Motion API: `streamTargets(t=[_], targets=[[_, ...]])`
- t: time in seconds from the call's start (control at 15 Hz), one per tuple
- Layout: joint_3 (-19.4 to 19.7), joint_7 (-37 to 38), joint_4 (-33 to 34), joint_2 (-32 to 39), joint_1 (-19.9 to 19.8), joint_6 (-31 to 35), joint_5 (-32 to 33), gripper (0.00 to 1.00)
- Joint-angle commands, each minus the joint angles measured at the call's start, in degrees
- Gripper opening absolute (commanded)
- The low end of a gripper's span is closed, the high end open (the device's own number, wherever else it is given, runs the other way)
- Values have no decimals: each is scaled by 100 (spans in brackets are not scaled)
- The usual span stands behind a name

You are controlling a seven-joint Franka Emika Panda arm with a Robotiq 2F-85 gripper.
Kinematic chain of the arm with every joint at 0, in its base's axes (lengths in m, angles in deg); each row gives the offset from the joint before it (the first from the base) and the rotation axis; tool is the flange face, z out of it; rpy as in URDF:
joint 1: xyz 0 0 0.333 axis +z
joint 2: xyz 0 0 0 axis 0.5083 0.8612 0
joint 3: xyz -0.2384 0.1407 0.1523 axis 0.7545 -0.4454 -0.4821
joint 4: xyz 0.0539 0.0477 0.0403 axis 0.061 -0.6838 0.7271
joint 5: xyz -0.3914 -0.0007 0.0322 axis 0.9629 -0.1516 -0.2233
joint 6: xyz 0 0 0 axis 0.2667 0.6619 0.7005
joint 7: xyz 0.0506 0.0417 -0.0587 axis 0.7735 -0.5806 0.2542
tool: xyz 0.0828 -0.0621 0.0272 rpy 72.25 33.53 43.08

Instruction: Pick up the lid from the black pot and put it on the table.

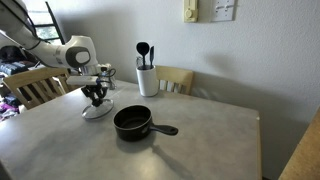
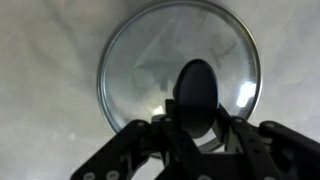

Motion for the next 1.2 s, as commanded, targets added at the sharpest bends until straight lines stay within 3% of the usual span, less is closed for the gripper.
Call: streamTargets(t=[0.0,0.33,1.13], targets=[[-67,-292,114,-106,-75,-207,220,64],[-68,-505,301,-173,-113,-307,344,98],[-573,-2430,1004,-1090,-450,-2055,-73,100]])
